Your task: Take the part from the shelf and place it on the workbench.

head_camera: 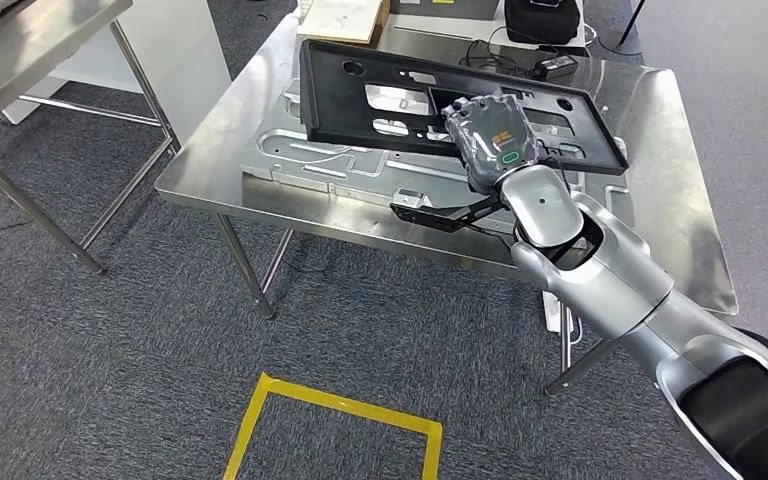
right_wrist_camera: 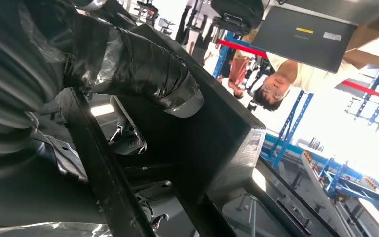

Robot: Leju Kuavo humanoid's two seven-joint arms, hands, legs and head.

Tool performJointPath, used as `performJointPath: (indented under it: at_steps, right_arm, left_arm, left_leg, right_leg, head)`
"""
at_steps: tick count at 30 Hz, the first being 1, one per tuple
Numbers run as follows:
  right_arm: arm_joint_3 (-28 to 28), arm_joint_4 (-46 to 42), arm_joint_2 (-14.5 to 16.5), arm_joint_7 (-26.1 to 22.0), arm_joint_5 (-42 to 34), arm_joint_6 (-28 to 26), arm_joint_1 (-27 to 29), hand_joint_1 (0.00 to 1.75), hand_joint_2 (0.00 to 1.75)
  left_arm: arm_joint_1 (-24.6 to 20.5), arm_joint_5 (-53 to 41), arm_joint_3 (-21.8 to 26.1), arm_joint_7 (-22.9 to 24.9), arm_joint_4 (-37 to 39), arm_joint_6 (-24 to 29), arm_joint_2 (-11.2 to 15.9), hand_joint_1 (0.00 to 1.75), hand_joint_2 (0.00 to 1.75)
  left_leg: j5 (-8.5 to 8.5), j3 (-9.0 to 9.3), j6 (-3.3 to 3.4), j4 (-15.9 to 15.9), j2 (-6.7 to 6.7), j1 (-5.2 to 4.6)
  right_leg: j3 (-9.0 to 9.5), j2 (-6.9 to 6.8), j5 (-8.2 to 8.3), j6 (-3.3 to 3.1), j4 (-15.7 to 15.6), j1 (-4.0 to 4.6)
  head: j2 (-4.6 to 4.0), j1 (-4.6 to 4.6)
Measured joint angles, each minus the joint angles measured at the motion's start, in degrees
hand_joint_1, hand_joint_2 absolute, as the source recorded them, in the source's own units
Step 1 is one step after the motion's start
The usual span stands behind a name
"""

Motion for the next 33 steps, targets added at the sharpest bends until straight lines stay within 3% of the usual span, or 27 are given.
performJointPath:
  at_steps: [1, 2, 5, 7, 9, 11, 12, 13, 15, 16, 17, 21, 23, 25, 26, 27, 30, 31, 33]
  right_arm:
    - [0.0, 0.5, 0.0, 0.0, -0.1, 0.1, -0.1, 1.75, 1.75]
    - [0.1, 0.9, 0.1, -0.1, -0.3, 0.1, -0.1, 1.75, 1.75]
    - [-0.1, 1.6, 0.2, -0.1, -0.6, 0.3, -0.6, 1.75, 1.75]
    - [-0.3, 2.2, 0.2, -0.1, -0.7, 0.3, -0.7, 1.75, 1.75]
    - [-0.2, 3.0, 0.3, -0.2, -0.9, 0.3, -0.5, 1.75, 1.75]
    - [-0.1, 3.7, 0.4, -0.3, -1.0, 0.4, -0.2, 1.75, 1.75]
    - [-0.1, 4.0, 0.5, -0.3, -1.1, 0.5, -0.1, 1.75, 1.75]
    - [-0.1, 4.3, 0.6, -0.3, -1.2, 0.6, -0.2, 1.75, 1.75]
    - [-0.1, 5.1, 0.8, -0.3, -1.4, 0.8, -0.4, 1.75, 1.75]
    - [-0.1, 5.5, 1.0, -0.3, -1.6, 0.9, -0.4, 1.75, 1.75]
    - [-0.1, 6.0, 1.0, -0.3, -1.7, 0.9, -0.4, 1.75, 1.75]
    - [-0.5, 6.9, 1.2, -0.4, -2.1, 0.9, -0.8, 1.75, 1.75]
    - [-0.6, 7.5, 1.2, -0.5, -2.3, 0.9, -0.9, 1.75, 1.75]
    - [-0.6, 8.5, 1.2, -0.7, -2.5, 0.9, -0.6, 1.75, 1.75]
    - [-0.6, 9.0, 1.2, -0.7, -2.6, 0.9, -0.4, 1.75, 1.75]
    - [-0.6, 9.6, 1.2, -0.8, -2.9, 1.0, -0.2, 1.75, 1.75]
    - [-0.6, 12.1, 1.4, -1.2, -3.8, 1.2, -0.3, 1.75, 1.75]
    - [-0.6, 13.5, 1.6, -1.5, -4.1, 1.1, -0.5, 1.75, 1.75]
    - [-0.6, 16.5, 2.0, -1.9, -4.5, 0.9, -0.5, 1.75, 1.75]
  left_arm:
    - [-0.1, 0.0, 0.0, 0.0, 0.0, 0.0, 0.0, 0.00, 1.75]
    - [-0.2, 0.1, 0.0, 0.0, 0.0, 0.0, 0.0, 0.00, 1.75]
    - [-0.6, 0.1, 0.0, 0.0, 0.0, 0.0, 0.0, 0.00, 1.75]
    - [-0.7, 0.1, 0.0, 0.0, 0.0, 0.0, 0.0, 0.00, 1.75]
    - [-0.7, 0.1, 0.0, 0.0, 0.0, 0.0, 0.0, 0.00, 1.75]
    - [-0.6, 0.1, 0.0, 0.0, 0.0, 0.0, 0.0, 0.00, 1.75]
    - [-0.5, 0.1, 0.0, 0.0, 0.0, 0.0, 0.0, 0.00, 1.75]
    - [-0.4, 0.1, 0.0, 0.0, 0.0, 0.1, 0.0, 0.00, 1.75]
    - [-0.2, 0.1, 0.0, 0.1, 0.0, 0.1, 0.1, 0.00, 1.75]
    - [-0.1, 0.1, 0.0, 0.1, 0.0, 0.2, 0.1, 0.00, 1.75]
    - [-0.1, 0.1, 0.0, 0.1, 0.0, 0.2, 0.1, 0.00, 1.75]
    - [-0.2, 0.1, 0.0, 0.1, 0.0, 0.2, 0.1, 0.00, 1.75]
    - [-0.4, 0.1, 0.0, 0.1, 0.0, 0.3, 0.0, 0.00, 1.75]
    - [-0.6, 0.2, 0.0, 0.1, 0.0, 0.4, 0.0, 0.00, 1.75]
    - [-0.6, 0.2, 0.0, 0.2, 0.0, 0.4, 0.0, 0.00, 1.75]
    - [-0.5, 0.3, 0.0, 0.2, 0.0, 0.4, 0.0, 0.00, 1.75]
    - [-0.4, 0.3, 0.0, 0.3, 0.0, 0.3, -0.1, 0.00, 1.75]
    - [-0.5, 0.3, 0.0, 0.4, 0.1, 0.3, -0.2, 0.00, 1.75]
    - [-0.7, 0.5, 0.0, 0.5, 0.1, 0.2, -0.3, 0.00, 1.75]
  left_leg:
    - [-0.66, 0.41, -0.38, 0.1, -0.03, -0.03]
    - [-1.14, 0.66, -0.74, 0.2, -0.05, -0.03]
    - [-1.34, 0.06, -1.53, 2.2, 0.21, 0.16]
    - [-1.82, -3.28, -2.21, 8.3, 0.46, 0.36]
    - [-4.58, -8.17, -2.91, 15.6, 0.57, 0.53]
    - [-6.81, -11.75, -3.09, 18.3, 0.58, 0.59]
    - [-6.04, -12.45, -2.96, 17.0, 0.59, 0.58]
    - [-3.68, -12.57, -2.71, 14.1, 0.59, 0.56]
    - [3.67, -12.14, -1.92, 6.8, 0.58, 0.34]
    - [6.24, -11.89, -1.52, 4.2, 0.58, 0.19]
    - [7.59, -11.78, -1.16, 2.8, 0.55, 0.05]
    - [6.95, -10.02, 0.05, 1.9, 0.54, 0.13]
    - [6.48, -8.96, 0.40, 1.8, 0.48, 0.25]
    - [5.66, -8.06, 0.53, 1.8, 0.28, 0.20]
    - [5.21, -7.58, 0.53, 1.8, 0.17, 0.16]
    - [4.73, -7.01, 0.52, 1.9, 0.07, 0.09]
    - [3.34, -5.24, 0.44, 1.9, -0.09, -0.13]
    - [3.10, -5.04, 0.33, 1.9, -0.15, -0.09]
    - [2.96, -5.09, 0.09, 2.0, -0.24, -0.01]
  right_leg:
    - [0.24, -0.05, 2.42, -0.38, -1.7, 0.21]
    - [0.32, -0.04, 3.40, -0.84, -2.4, 0.44]
    - [1.41, 0.19, 2.13, -2.28, -2.5, 0.46]
    - [2.96, 0.22, 1.36, -2.96, -3.2, 0.24]
    - [4.54, 0.22, 0.30, -3.23, -3.5, 0.23]
    - [6.12, 0.30, -0.94, -3.20, -3.6, 0.22]
    - [6.91, 0.38, -1.55, -3.13, -3.6, 0.21]
    - [7.76, 0.45, -2.21, -3.01, -3.6, 0.21]
    - [9.02, 0.60, -3.43, -2.55, -3.6, 0.29]
    - [9.31, 0.68, -3.94, -2.21, -3.6, 0.37]
    - [9.50, 0.75, -4.30, -1.79, -3.5, 0.45]
    - [9.91, 0.63, -5.95, -0.57, -2.1, 0.35]
    - [6.94, 0.50, -8.38, -0.28, 4.0, 0.29]
    - [2.27, 0.50, -10.92, -0.06, 11.4, 0.30]
    - [0.64, 0.49, -11.01, 0.00, 13.0, 0.31]
    - [-0.11, 0.49, -9.69, -0.05, 12.5, 0.33]
    - [1.70, 0.41, -0.94, -1.08, 2.5, 0.71]
    - [2.44, 0.36, 0.79, -1.49, -0.5, 1.01]
    - [3.04, 0.25, 1.35, -1.80, -2.6, 1.38]
  head:
    - [0.01, -0.08]
    - [0.01, -0.14]
    - [0.00, -0.21]
    - [0.00, -0.23]
    - [0.00, -0.24]
    - [0.00, -0.25]
    - [0.00, -0.24]
    - [0.00, -0.25]
    - [0.00, -0.22]
    - [0.00, -0.22]
    - [0.00, -0.22]
    - [0.00, -0.21]
    - [0.00, -0.20]
    - [0.00, -0.19]
    - [0.00, -0.20]
    - [0.00, -0.19]
    - [0.00, -0.30]
    - [0.00, -0.36]
    - [0.00, -0.53]
